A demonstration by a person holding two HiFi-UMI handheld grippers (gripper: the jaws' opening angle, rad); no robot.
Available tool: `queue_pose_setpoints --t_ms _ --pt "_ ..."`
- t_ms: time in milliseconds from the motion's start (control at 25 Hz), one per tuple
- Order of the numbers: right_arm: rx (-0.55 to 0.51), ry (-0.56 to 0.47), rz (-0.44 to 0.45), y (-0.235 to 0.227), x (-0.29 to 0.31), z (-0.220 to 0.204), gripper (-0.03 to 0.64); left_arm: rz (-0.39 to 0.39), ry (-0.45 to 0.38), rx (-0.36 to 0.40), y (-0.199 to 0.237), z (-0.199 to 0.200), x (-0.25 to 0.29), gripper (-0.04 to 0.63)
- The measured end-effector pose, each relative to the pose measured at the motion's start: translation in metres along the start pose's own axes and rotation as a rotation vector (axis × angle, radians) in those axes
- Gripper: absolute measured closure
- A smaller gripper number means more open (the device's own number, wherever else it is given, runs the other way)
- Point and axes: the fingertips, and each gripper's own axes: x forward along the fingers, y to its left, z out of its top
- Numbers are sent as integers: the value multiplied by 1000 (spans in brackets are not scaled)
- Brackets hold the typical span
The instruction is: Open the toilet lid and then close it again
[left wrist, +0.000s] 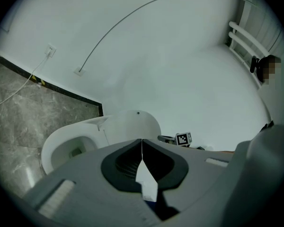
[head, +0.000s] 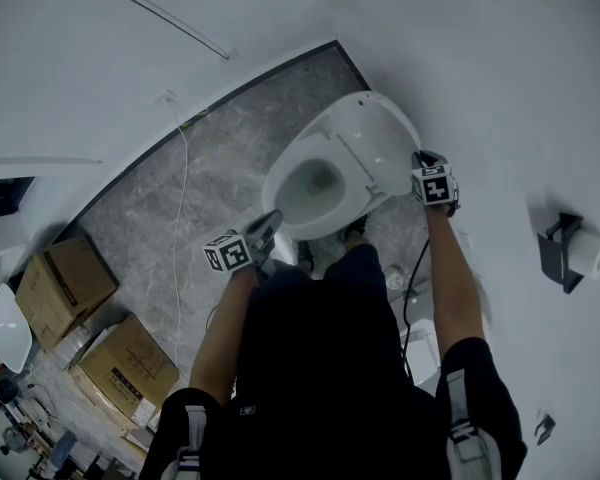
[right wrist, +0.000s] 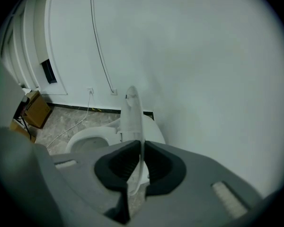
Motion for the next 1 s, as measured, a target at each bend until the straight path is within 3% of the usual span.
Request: queue_pose_setpoints --t_ms 1000 --pt "-28 -34 -5 56 -23 1 591 -27 19 -29 14 -8 -20 581"
